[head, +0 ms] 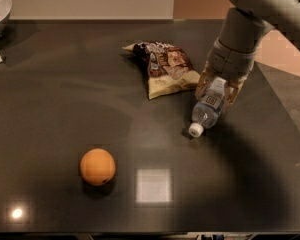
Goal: Move blue plastic bottle near orange
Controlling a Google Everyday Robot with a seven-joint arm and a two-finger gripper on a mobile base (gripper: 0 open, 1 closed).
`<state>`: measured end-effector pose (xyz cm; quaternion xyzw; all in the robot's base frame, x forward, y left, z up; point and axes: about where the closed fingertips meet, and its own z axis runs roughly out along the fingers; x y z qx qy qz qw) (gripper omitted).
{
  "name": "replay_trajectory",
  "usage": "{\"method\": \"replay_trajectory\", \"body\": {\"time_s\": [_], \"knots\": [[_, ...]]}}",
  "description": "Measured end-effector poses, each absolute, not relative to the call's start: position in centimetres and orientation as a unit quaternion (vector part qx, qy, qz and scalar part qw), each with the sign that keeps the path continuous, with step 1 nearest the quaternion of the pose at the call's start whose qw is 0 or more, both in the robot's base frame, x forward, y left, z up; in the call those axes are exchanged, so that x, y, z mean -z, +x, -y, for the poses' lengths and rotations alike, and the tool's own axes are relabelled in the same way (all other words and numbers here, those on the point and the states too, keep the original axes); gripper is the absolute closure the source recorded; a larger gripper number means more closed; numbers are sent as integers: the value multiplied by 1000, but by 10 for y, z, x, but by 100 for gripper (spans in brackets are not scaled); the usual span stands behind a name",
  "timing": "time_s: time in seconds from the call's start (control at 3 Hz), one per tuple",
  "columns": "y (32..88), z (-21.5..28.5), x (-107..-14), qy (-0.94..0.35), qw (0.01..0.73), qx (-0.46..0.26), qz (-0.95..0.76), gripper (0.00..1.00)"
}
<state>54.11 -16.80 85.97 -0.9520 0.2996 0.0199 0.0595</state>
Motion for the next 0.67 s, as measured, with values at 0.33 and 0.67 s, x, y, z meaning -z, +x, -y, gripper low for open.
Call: {"method": "replay_trajectory", "body": {"time_s": [0.33,0.67], "knots": [[527,156,-891,-953,105,-15,-284,100],[498,128,-922,-956,157,-27,-247,100]]}}
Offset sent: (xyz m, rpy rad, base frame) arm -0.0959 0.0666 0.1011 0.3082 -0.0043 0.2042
